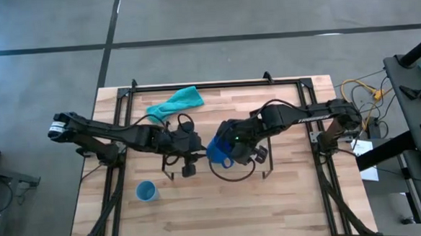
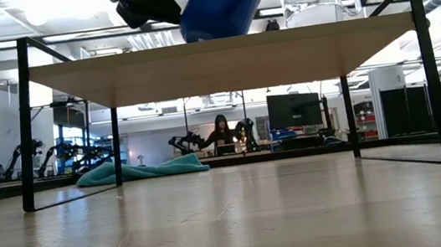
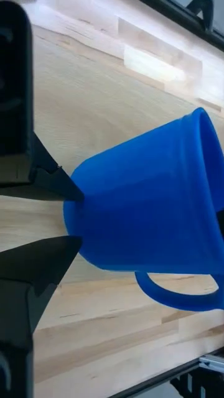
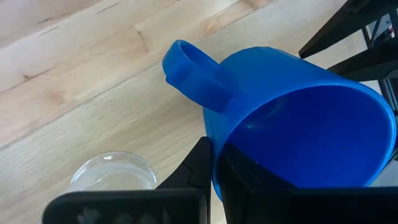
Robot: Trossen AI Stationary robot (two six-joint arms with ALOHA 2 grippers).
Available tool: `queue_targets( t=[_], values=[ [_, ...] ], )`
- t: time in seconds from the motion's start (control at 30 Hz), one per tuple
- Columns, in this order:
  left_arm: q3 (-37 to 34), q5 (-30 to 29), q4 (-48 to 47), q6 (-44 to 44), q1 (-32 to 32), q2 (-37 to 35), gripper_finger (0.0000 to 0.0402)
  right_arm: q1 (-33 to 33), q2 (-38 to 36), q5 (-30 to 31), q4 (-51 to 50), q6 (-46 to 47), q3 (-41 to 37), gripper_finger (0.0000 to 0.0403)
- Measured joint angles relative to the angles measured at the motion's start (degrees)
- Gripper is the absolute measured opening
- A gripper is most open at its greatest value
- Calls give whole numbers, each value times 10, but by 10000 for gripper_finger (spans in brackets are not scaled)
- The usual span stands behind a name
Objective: Stack small to large cups/mugs on shelf
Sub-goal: Put the blue cup on the shelf
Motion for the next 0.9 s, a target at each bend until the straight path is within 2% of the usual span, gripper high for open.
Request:
queue_targets(
  t=[0.33,0.63,0.9],
  values=[
    [-1,-6,5,0,4,12,86,0,0,14,4,0,-8,10],
    [-2,-15,9,0,4,24,86,0,-1,14,12,66,-8,12],
    [-2,-15,12,-1,5,29,86,1,-1,11,15,76,-8,13]
  ],
)
